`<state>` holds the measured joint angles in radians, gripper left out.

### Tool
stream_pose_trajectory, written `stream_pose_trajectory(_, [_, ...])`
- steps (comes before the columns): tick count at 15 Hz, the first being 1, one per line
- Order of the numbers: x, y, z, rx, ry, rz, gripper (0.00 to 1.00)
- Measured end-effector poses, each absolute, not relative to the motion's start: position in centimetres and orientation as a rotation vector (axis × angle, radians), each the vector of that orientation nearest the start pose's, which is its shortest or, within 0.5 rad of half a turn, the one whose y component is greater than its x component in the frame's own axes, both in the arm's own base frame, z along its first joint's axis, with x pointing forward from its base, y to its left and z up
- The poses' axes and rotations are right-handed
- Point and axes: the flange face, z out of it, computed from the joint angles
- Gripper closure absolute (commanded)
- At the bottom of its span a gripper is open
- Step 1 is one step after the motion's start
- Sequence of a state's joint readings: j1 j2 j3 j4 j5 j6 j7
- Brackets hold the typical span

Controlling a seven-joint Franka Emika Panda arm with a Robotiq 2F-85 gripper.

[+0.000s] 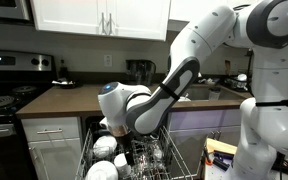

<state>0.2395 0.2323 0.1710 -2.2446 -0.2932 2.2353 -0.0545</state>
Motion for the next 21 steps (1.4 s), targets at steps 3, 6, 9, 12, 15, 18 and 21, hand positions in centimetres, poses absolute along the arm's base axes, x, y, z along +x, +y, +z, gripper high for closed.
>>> stream_pose_trajectory(3, [47.4, 20.5, 22.1, -3.112, -1.076, 0.418, 0.0])
stream_pose_trajectory(6, [47.0, 21.1, 19.9, -3.073, -1.036, 0.488, 0.0])
stream_pose_trajectory(9, [46.8, 21.3, 18.4, -3.051, -1.015, 0.515, 0.0])
stream_pose_trajectory(12, [47.0, 21.4, 17.2, -3.042, -1.012, 0.488, 0.0])
stream_pose_trajectory(15, [46.9, 21.4, 16.1, -3.034, -1.014, 0.485, 0.0])
stream_pose_trajectory(18, [46.7, 21.5, 15.8, -3.032, -1.018, 0.492, 0.0])
stream_pose_trajectory(21, [46.7, 21.5, 15.8, -3.032, -1.018, 0.493, 0.0])
